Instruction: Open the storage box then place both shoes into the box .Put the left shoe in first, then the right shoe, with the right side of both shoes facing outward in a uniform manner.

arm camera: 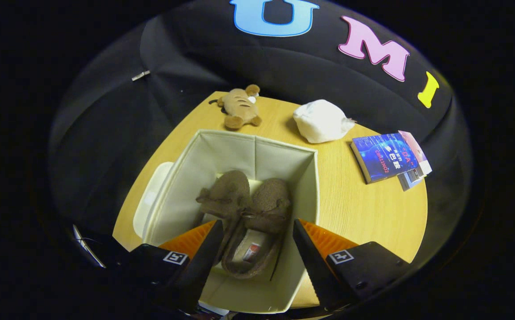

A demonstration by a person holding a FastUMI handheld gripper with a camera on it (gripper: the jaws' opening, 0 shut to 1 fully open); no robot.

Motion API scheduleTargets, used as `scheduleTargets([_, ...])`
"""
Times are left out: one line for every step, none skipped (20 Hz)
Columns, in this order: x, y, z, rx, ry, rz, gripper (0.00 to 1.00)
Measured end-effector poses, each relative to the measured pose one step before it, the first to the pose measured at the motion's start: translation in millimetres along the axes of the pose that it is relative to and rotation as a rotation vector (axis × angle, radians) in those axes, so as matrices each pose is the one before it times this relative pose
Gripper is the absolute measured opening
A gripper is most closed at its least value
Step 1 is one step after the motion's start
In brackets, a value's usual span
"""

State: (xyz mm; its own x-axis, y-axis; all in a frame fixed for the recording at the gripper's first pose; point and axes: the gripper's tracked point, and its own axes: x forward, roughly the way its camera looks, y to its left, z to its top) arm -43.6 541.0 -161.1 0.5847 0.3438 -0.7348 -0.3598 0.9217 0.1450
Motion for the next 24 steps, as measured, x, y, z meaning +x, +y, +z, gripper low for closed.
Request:
scheduleTargets([-5.84, 0.03, 4.58, -0.00130, -0.02313, 0.02375, 0.98])
scheduleTargets([-5.89, -2.28, 4.29, -0.00048, -0.02562, 0.02038, 0.98])
scheduleTargets([-8.43, -5.36, 3.91, -0.00250, -0.02391, 0.01042, 0.98])
scheduleTargets([-8.24, -5.92, 3.57, -0.00348, -0.02529, 0.00585, 0.98])
scheduleTargets([-7.03, -7.68, 3.31, -0.00345, -0.02250, 0.00309, 0.98])
scheduleTargets([-7.66, -8.30, 2.93, -0.00173, -0.02328, 0.00267, 0.99])
scheduleTargets([-7.59, -9.24, 3.00, -0.00242, -0.02298, 0.00324, 0.98])
scheduleTargets([-7.14, -10.51, 2.80, -0.00352, -0.02339, 0.00047, 0.98])
scheduleTargets([-6.74, -12.05, 2.77, -0.00696, -0.02371, -0.00251, 0.98])
scheduleTargets([-7.45, -12.45, 2.11, -0.00932, -0.02718, -0.00547, 0.98])
scheduleTargets([-6.63, -12.05, 3.07, -0.00826, -0.03343, -0.00213, 0.98])
scheduleTargets([-6.74, -12.50, 3.14, -0.00964, -0.03610, -0.00344, 0.98])
scheduleTargets([-7.27, -14.95, 3.42, -0.01082, -0.03543, -0.00574, 0.98])
scheduleTargets([-6.80, -13.33, 2.34, -0.00654, -0.03223, -0.00431, 0.98])
scheduleTargets([-7.33, -14.56, 1.96, -0.00187, -0.02703, -0.00701, 0.98])
scheduleTargets([-8.25, -13.62, 0.94, 0.00306, -0.02014, -0.00642, 0.98])
scheduleTargets([-5.89, -15.93, 0.41, 0.00809, -0.01964, -0.00725, 0.98])
scheduleTargets([-6.56, -14.99, 2.58, 0.00427, -0.02156, -0.01000, 0.98])
scheduleTargets([-6.27, -17.34, 4.91, -0.00132, -0.03032, -0.01601, 0.98])
scheduleTargets([-5.57, -18.16, 3.83, -0.00431, -0.03273, -0.02113, 0.98])
scheduleTargets([-5.28, -17.83, 4.03, 0.00170, -0.03212, -0.01915, 0.98])
scheduleTargets([-6.21, -16.12, 3.29, 0.00472, -0.02769, -0.01909, 0.98])
scheduleTargets([-4.43, -17.00, 1.74, 0.00367, -0.02023, -0.01825, 0.98])
scheduleTargets([-3.30, -15.86, 1.27, 0.00526, -0.01528, -0.01580, 0.98])
